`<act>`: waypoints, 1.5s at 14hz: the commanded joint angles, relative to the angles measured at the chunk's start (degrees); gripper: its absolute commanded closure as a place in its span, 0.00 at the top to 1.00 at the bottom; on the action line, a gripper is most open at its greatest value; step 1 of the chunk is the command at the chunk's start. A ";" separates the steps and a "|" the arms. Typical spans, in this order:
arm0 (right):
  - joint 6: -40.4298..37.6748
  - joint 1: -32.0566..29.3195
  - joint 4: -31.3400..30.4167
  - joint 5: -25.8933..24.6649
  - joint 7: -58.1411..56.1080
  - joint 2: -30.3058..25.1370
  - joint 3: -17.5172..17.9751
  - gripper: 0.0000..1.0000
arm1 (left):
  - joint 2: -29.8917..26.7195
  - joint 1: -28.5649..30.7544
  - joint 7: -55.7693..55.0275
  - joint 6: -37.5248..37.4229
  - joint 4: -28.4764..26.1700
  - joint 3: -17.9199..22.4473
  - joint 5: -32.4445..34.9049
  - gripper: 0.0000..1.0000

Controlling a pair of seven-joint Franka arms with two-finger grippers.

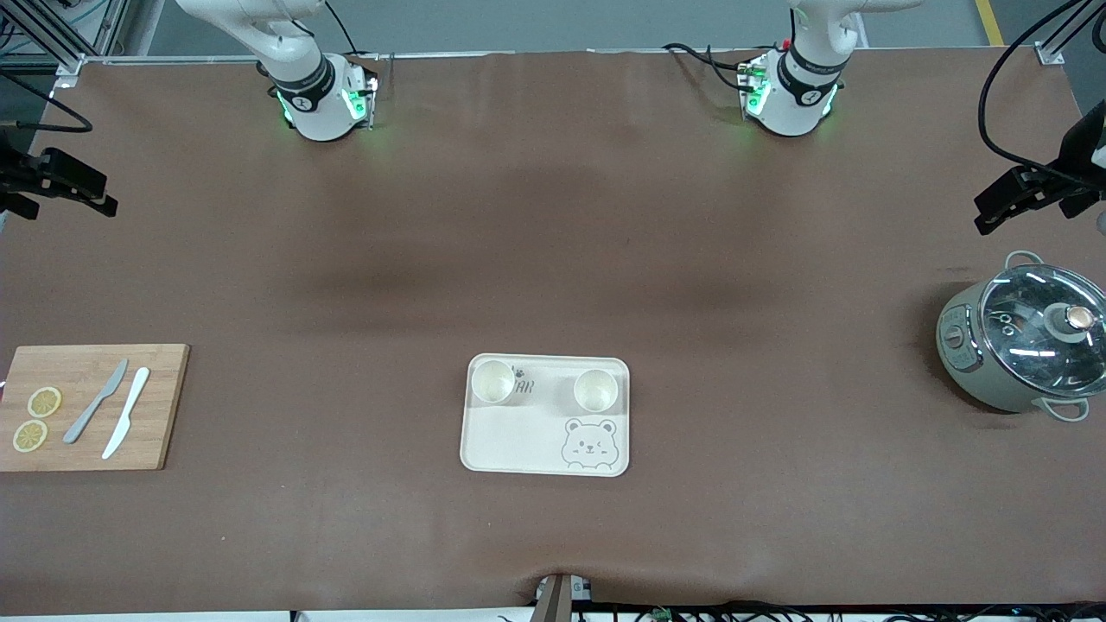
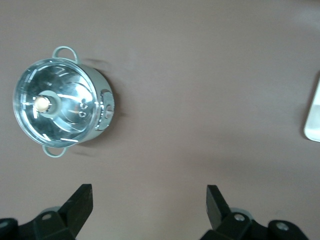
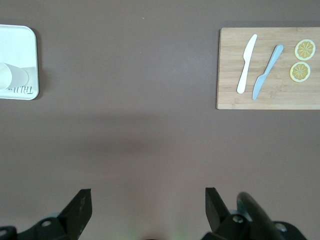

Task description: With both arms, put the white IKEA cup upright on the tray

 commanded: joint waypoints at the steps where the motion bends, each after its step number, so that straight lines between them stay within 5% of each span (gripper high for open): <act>1: 0.64 -0.46 -1.05 -1.15 -0.84 -0.97 0.12 1.00 | 0.44 0.47 1.45 0.09 0.91 0.18 -1.42 1.00; 21: 0.37 -0.55 -1.05 -1.23 -0.58 -0.88 0.12 1.00 | 2.63 0.12 0.22 0.71 1.70 0.01 -1.68 1.00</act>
